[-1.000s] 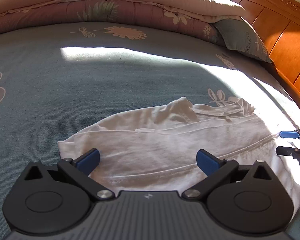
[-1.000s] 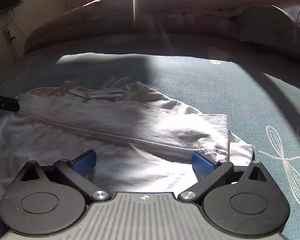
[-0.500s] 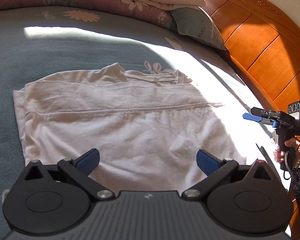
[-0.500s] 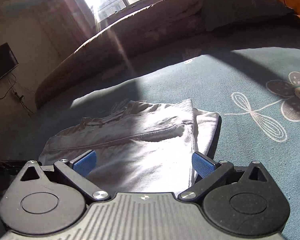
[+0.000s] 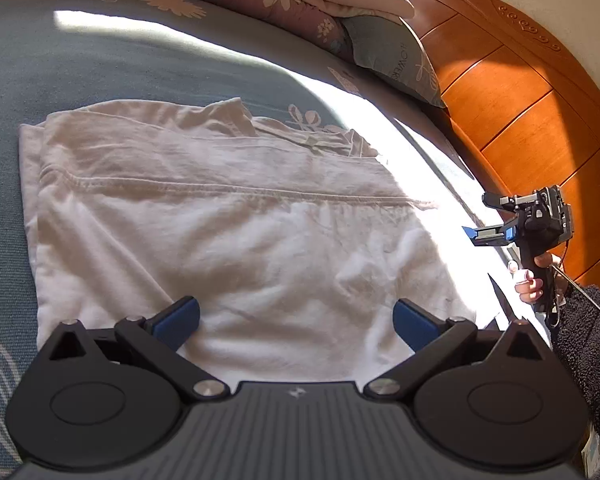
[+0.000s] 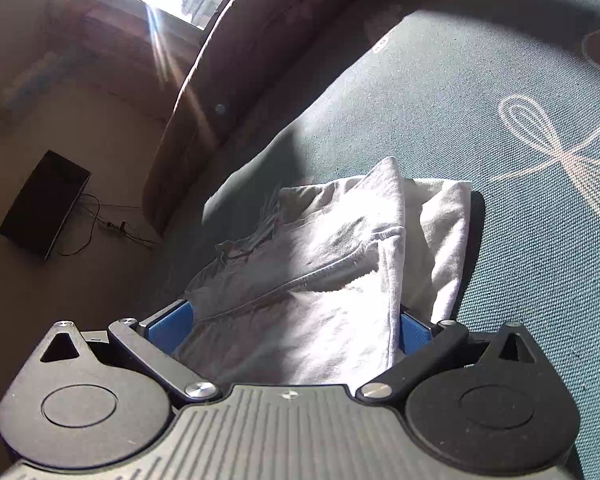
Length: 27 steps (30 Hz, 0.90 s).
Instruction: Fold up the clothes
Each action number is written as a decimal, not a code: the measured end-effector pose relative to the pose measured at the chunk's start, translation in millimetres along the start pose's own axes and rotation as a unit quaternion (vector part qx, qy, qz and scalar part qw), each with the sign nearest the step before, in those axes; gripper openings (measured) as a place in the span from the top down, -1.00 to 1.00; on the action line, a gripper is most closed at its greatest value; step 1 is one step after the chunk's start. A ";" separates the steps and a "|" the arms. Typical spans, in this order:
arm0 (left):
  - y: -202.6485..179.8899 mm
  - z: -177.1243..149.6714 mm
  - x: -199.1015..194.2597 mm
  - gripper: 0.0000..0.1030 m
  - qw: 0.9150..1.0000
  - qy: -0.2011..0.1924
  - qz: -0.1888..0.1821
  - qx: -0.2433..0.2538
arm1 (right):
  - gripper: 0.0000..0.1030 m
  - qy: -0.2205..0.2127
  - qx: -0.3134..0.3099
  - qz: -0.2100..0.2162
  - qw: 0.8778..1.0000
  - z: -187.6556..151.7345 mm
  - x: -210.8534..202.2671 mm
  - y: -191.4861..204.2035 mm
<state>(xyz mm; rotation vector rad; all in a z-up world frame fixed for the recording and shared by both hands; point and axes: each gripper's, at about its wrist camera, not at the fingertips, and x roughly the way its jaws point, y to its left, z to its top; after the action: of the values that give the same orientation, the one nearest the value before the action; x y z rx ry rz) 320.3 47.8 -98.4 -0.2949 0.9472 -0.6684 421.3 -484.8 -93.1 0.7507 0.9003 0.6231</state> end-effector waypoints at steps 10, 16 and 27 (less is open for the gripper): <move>0.6 0.3 0.6 -0.99 1.000 -0.004 0.002 -0.006 | 0.97 -0.011 0.008 -0.081 0.997 7.3 -0.5 -19.1; -9.3 2.3 -6.2 -0.99 1.000 0.000 0.027 -0.003 | 0.94 -0.026 -0.034 -0.133 0.990 3.2 -2.9 6.7; -1.2 2.5 -9.6 -0.99 0.999 -0.004 0.033 -0.009 | 0.93 -0.033 -0.023 -0.156 0.987 -1.6 -15.5 -3.2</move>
<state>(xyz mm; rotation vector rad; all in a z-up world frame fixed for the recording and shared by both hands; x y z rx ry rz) 318.1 52.9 -90.1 -0.2802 0.9520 -0.5976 413.0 -497.7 -89.2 0.5694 0.9167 0.3392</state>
